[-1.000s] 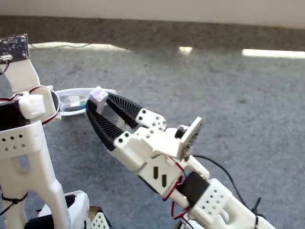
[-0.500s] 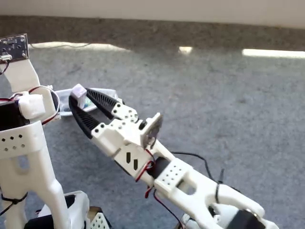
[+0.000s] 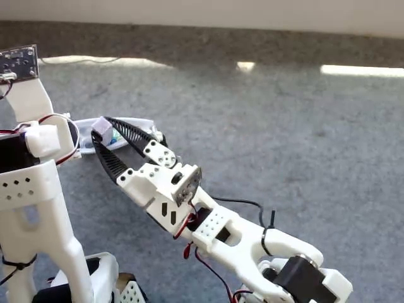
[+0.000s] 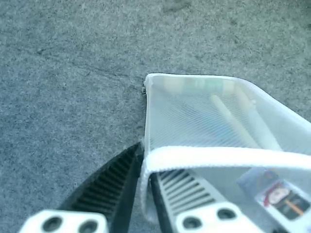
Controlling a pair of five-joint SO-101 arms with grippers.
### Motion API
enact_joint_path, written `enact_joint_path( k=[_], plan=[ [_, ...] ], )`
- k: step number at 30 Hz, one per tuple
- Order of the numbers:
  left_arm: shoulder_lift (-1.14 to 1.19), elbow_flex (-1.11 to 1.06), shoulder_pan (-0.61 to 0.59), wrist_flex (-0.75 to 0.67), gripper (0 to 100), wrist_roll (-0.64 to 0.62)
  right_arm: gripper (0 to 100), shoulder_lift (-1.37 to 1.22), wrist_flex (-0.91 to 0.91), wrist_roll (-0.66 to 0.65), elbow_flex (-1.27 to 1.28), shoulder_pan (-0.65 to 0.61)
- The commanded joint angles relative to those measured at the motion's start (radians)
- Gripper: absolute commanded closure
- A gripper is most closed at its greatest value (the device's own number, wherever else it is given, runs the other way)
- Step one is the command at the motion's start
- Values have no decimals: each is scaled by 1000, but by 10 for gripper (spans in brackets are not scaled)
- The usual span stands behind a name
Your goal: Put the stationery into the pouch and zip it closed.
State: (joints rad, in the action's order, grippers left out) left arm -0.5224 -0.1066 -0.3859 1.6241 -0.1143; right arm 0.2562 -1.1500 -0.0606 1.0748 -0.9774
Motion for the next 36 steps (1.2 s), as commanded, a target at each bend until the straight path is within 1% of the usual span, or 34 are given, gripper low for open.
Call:
enact_joint_path(
  k=[1, 5, 8, 13, 14, 17, 20, 23, 27, 30, 32, 36],
  plan=[
    [7, -5, -18, -12, 994, 0, 826, 2, -18, -8, -4, -7],
    [7, -5, -21, -12, 994, 0, 829, 12, -22, -15, -2, -38],
    [7, -5, -51, -14, 993, 0, 829, 71, -21, -78, 4, -62],
    [7, -5, -68, -14, 993, 0, 829, 216, -12, -106, 113, -104],
    [7, -5, -68, -14, 993, 0, 829, 245, 16, -106, 136, -105],
    [7, -5, -68, -14, 993, 0, 829, 343, 147, -101, 180, -102],
    [7, -5, -68, -14, 993, 0, 829, 453, 314, -92, 209, -108],
    [7, -5, -70, -12, 993, 0, 829, 576, 507, 5, 217, -107],
    [7, -5, -71, -12, 993, 0, 829, 750, 862, 144, 213, -105],
    [7, -5, -71, -12, 993, 0, 829, 852, 1072, 170, 213, -105],
    [7, -5, -71, -12, 993, 0, 829, 901, 1133, 170, 216, -105],
    [7, -5, -71, -12, 993, 0, 829, 951, 1150, 172, 269, -105]
  ],
)
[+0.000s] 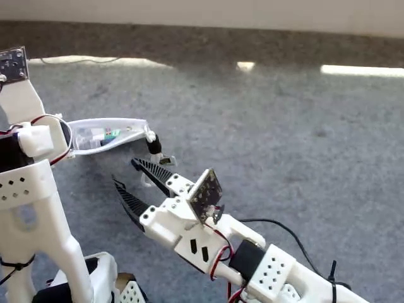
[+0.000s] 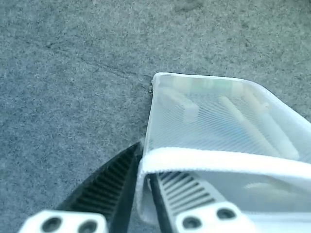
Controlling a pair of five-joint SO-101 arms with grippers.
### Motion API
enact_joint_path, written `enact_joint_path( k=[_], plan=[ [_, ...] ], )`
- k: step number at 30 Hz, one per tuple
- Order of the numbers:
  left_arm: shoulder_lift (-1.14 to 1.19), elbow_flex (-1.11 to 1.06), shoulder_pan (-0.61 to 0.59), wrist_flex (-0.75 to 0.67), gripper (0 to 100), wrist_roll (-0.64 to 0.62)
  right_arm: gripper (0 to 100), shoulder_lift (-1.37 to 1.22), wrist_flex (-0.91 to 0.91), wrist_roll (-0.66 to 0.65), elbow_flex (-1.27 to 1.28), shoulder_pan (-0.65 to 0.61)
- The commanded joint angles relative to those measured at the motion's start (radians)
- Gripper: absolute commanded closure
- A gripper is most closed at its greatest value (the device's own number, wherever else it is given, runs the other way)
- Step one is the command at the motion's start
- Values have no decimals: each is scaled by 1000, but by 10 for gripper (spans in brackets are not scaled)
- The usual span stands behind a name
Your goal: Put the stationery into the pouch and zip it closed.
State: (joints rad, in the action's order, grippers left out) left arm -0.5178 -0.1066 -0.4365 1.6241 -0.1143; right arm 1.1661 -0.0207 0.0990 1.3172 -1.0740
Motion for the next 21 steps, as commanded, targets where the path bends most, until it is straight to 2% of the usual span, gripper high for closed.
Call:
enact_joint_path(
  k=[1, 9, 12, 17, 21],
  plan=[
    [2, -5, -21, -12, 993, 0, 829, 39, 21, 12, 47, -7],
    [2, -5, -21, -14, 993, 0, 828, -12, 25, 14, 101, 61],
    [2, -5, -21, -14, 993, 0, 826, -35, 133, 34, 93, 87],
    [2, -5, -21, -12, 994, 0, 825, -44, 260, 103, -39, 168],
    [2, -5, -21, -12, 994, 0, 825, -45, 234, 112, -76, 202]
  ],
)
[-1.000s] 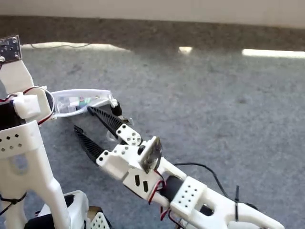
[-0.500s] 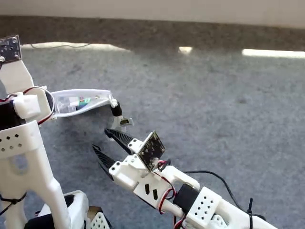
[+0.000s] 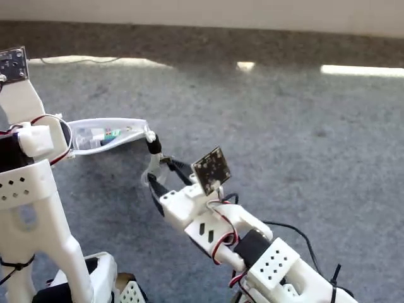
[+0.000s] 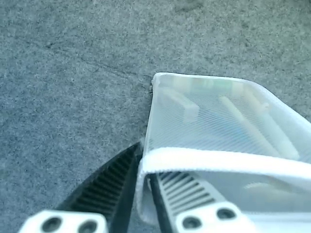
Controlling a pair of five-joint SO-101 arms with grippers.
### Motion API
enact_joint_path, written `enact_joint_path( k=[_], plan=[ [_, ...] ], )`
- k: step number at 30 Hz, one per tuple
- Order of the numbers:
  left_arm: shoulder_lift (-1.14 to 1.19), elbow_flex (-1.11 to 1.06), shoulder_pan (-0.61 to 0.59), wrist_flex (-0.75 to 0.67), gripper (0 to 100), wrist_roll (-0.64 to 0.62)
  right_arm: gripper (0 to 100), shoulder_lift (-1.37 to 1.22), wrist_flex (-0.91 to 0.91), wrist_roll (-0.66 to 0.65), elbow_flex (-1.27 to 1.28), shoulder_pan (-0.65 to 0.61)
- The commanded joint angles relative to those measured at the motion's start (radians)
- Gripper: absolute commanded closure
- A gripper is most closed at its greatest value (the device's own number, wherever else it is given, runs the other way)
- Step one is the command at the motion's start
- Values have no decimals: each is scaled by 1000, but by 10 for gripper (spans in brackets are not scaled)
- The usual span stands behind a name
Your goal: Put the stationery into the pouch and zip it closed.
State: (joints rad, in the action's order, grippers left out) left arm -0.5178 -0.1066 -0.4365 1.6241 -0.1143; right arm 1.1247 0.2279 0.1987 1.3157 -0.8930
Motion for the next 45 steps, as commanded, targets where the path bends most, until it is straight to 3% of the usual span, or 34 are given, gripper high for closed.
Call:
enact_joint_path(
  k=[1, 6, 14, 19, 27, 45],
  plan=[
    [2, -5, -21, -12, 994, 0, 825, -4, -35, 9, -73, 21],
    [2, -5, -21, -12, 994, 0, 825, -53, -125, 8, -82, 19],
    [2, -7, -21, -12, 994, 0, 825, -361, -321, 6, -173, 31],
    [2, -7, -21, -12, 994, 0, 827, -366, -440, 6, -173, 41],
    [2, -7, -21, -12, 994, 2, 828, -225, -437, -81, -87, 36],
    [2, -36, -22, -18, 994, 2, 829, -360, -441, -84, -87, 41]
  ],
)
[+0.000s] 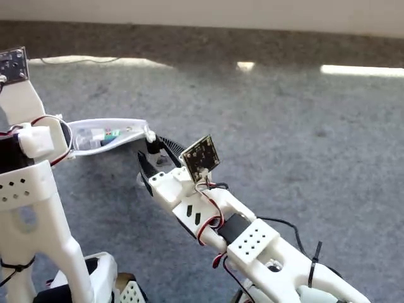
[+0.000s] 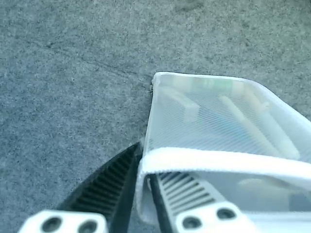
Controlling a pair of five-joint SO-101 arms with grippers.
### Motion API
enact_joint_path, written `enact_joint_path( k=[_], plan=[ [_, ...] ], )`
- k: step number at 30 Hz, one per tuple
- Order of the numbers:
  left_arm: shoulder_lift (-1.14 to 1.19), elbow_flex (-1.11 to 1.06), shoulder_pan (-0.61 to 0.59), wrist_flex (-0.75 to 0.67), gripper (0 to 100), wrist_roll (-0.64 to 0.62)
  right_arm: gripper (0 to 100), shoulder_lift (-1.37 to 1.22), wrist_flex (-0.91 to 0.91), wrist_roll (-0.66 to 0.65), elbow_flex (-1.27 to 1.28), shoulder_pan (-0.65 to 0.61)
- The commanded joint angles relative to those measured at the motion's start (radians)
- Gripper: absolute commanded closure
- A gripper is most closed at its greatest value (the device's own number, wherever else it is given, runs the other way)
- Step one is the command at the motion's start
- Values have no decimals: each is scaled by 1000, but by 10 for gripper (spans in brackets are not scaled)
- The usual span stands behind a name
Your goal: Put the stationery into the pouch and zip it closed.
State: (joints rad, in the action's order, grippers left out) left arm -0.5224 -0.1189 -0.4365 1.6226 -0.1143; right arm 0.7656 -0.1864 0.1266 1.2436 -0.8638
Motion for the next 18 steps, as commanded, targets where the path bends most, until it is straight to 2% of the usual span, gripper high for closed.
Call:
enact_joint_path(
  k=[1, 18],
  plan=[
    [7, -24, -22, -17, 994, 3, 829, -1, -27, -12, -15, 12],
    [7, -21, -22, -17, 994, 3, 829, 90, -21, -14, -5, 28]
  ],
)
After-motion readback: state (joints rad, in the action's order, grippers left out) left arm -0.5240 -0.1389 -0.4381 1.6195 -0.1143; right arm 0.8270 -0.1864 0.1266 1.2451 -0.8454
